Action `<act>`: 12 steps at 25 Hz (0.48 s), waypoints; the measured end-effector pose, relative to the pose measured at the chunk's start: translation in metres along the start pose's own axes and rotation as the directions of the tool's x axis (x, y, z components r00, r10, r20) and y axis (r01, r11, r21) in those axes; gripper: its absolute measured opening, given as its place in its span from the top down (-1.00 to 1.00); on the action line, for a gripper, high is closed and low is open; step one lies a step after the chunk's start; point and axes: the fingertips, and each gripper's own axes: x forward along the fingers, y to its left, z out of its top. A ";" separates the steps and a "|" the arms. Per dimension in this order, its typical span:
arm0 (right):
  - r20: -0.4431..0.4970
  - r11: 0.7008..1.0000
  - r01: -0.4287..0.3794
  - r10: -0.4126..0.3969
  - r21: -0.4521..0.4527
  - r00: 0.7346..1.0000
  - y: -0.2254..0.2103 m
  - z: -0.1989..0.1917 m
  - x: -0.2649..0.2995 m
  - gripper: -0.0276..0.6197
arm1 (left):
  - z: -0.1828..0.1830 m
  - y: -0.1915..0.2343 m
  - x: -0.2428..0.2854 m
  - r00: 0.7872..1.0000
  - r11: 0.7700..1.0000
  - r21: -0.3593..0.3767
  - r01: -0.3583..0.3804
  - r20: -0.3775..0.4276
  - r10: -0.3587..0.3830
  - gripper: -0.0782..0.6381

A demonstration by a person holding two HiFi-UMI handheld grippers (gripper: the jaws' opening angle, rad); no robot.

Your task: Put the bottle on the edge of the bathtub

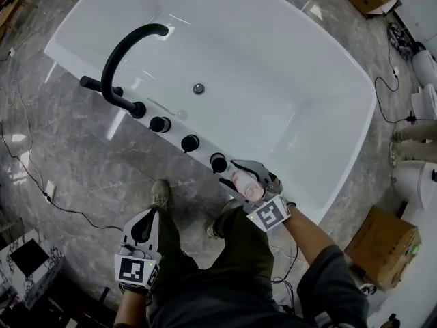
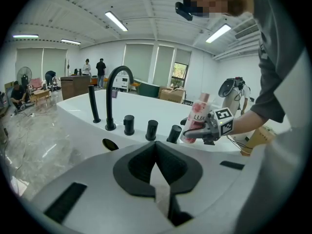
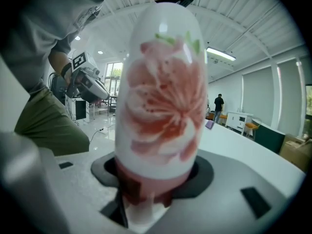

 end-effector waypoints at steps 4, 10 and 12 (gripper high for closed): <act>0.007 1.000 -0.011 0.011 -0.001 1.000 0.001 -0.008 0.005 0.19 | -0.006 0.001 0.005 1.000 1.000 0.002 -0.003 -0.003 0.003 0.78; -0.004 1.000 -0.019 0.019 -0.020 1.000 -0.001 -0.019 0.007 0.19 | -0.009 0.001 0.010 1.000 1.000 0.003 -0.008 -0.014 0.008 0.78; 0.003 1.000 -0.023 0.023 -0.011 1.000 -0.001 -0.022 0.009 0.19 | -0.013 0.001 0.010 1.000 1.000 0.004 -0.006 -0.020 0.006 0.78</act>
